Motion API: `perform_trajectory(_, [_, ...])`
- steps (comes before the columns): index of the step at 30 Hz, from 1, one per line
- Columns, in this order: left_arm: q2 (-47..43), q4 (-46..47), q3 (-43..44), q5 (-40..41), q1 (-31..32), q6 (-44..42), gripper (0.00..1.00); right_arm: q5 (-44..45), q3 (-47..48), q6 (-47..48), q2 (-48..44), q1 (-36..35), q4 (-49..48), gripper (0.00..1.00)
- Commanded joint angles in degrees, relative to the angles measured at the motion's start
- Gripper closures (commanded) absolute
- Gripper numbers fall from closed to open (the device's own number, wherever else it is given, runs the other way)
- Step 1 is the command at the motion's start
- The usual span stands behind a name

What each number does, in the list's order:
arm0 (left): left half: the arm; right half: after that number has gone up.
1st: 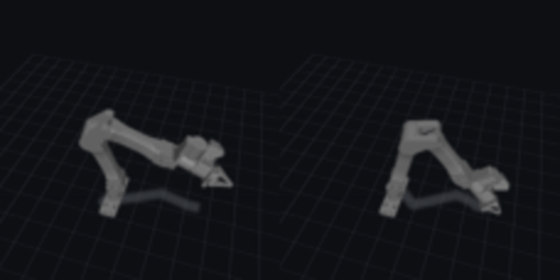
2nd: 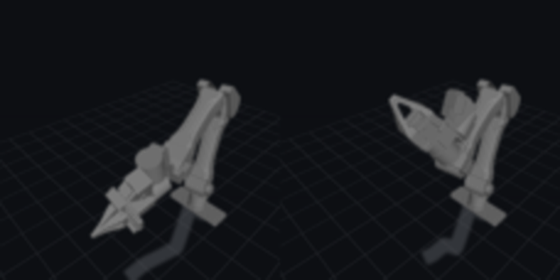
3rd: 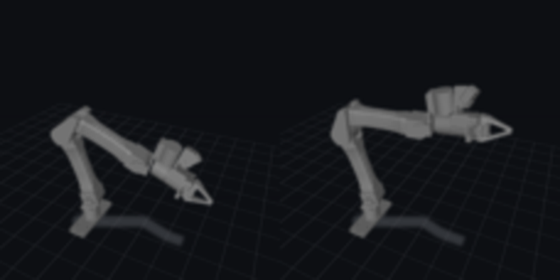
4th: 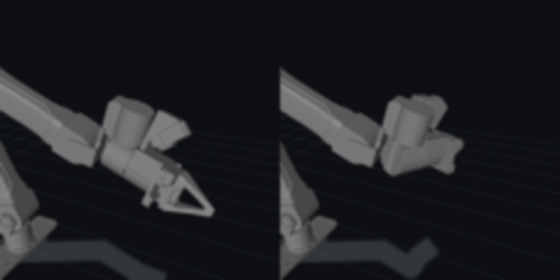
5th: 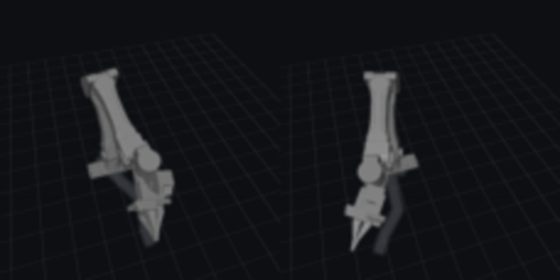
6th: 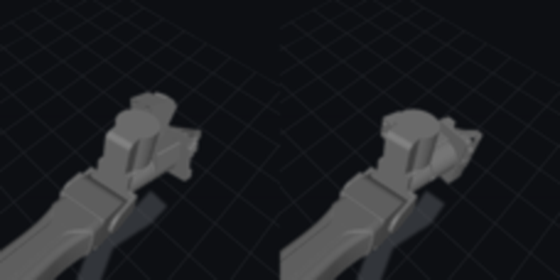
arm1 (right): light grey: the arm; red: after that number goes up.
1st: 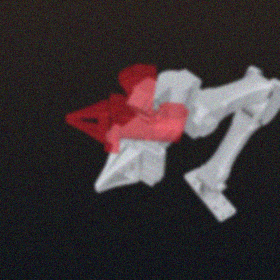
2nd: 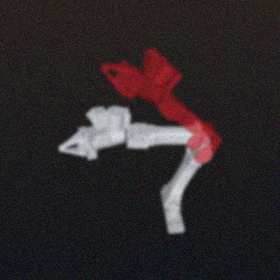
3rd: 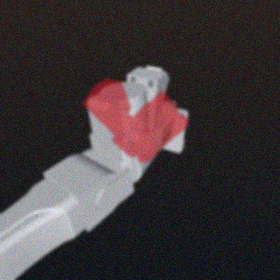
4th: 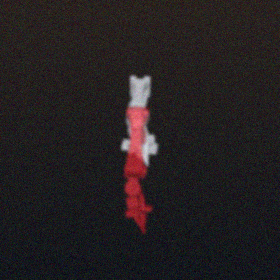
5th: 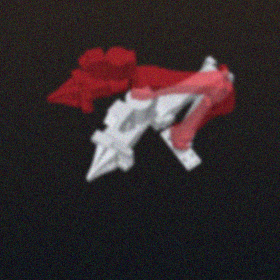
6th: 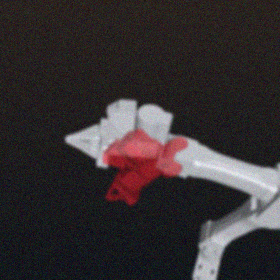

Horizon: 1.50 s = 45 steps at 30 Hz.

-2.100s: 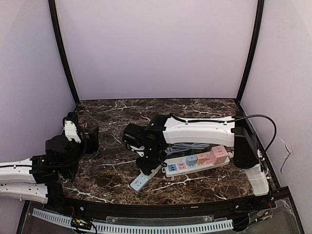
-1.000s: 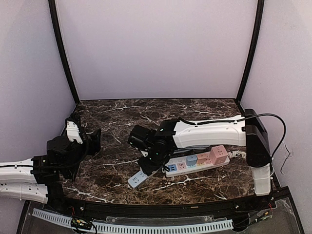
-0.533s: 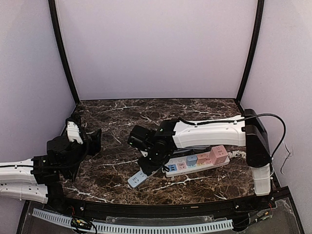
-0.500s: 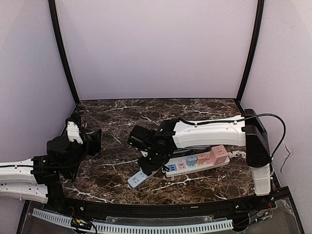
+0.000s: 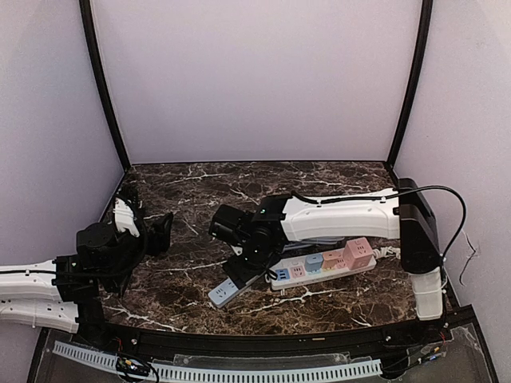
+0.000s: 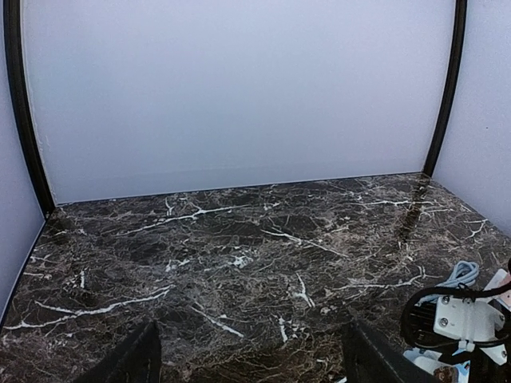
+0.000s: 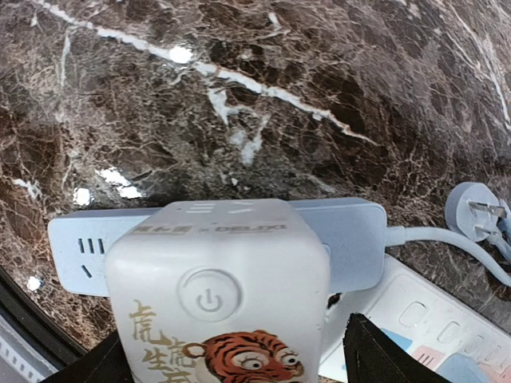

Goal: Insert the plug

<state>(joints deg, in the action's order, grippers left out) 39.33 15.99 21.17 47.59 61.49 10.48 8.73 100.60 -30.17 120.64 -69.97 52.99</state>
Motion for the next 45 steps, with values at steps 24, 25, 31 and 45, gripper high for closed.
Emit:
perform_trajectory(24, [9.42, 2.18, 2.26, -12.67, -0.32, -0.77, 0.09, 21.24, -17.26, 3.54, -28.34, 4.90, -19.04, 0.01])
perform_trajectory(25, [9.78, 2.24, 2.37, -12.91, -0.32, -0.79, 0.08, 22.45, -19.08, 4.42, -30.36, 4.90, -20.92, 0.01])
perform_trajectory(31, [11.34, 2.49, 2.65, -13.43, -0.32, -0.98, 0.02, 29.15, -31.02, 6.93, -41.56, 7.05, -31.23, 0.01])
perform_trajectory(45, [9.57, -0.48, 2.72, -0.27, -0.89, -6.08, 0.01, 20.47, -62.15, 13.29, -71.34, 24.53, -51.33, 0.01])
